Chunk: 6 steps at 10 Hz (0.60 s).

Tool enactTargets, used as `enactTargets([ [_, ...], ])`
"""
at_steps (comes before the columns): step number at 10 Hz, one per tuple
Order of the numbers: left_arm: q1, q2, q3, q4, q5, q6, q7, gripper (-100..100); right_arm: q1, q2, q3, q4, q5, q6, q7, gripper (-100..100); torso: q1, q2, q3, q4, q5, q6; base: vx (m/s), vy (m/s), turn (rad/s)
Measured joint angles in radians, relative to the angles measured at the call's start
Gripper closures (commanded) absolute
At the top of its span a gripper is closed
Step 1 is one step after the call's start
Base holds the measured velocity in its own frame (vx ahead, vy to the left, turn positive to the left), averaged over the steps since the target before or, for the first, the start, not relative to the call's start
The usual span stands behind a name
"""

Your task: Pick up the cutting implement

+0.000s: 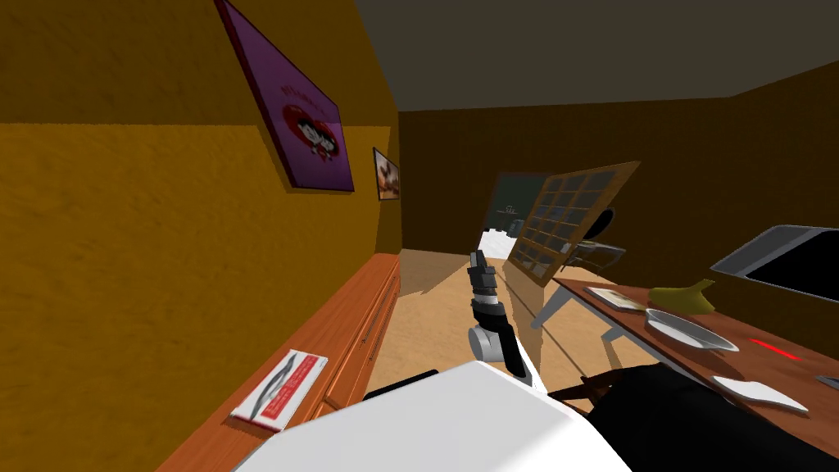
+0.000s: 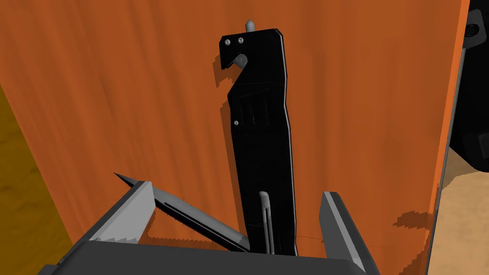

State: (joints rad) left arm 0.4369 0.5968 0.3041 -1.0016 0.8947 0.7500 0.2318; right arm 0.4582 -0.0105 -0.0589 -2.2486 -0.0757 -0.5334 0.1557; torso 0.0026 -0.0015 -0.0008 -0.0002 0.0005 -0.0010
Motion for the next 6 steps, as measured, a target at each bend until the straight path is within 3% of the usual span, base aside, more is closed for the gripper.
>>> enactTargets([
  [2, -0.001, 0.017, 0.014, 0.044, 0.031, 0.060, 0.017, -100, 0.000, 0.000, 0.000, 0.000, 0.000, 0.000, 0.000, 0, 0.001, 0.000, 0.000, 0.000, 0.000, 0.000, -0.001, 0.043, -0.153],
  [6, -0.005, 0.027, 0.026, 0.118, 0.072, 0.121, 0.024, -100, 0.000, 0.000, 0.000, 0.000, 0.000, 0.000, 0.000, 0, -0.001, 0.000, 0.000, 0.000, 0.000, 0.000, 0.003, 0.023, -0.107],
])
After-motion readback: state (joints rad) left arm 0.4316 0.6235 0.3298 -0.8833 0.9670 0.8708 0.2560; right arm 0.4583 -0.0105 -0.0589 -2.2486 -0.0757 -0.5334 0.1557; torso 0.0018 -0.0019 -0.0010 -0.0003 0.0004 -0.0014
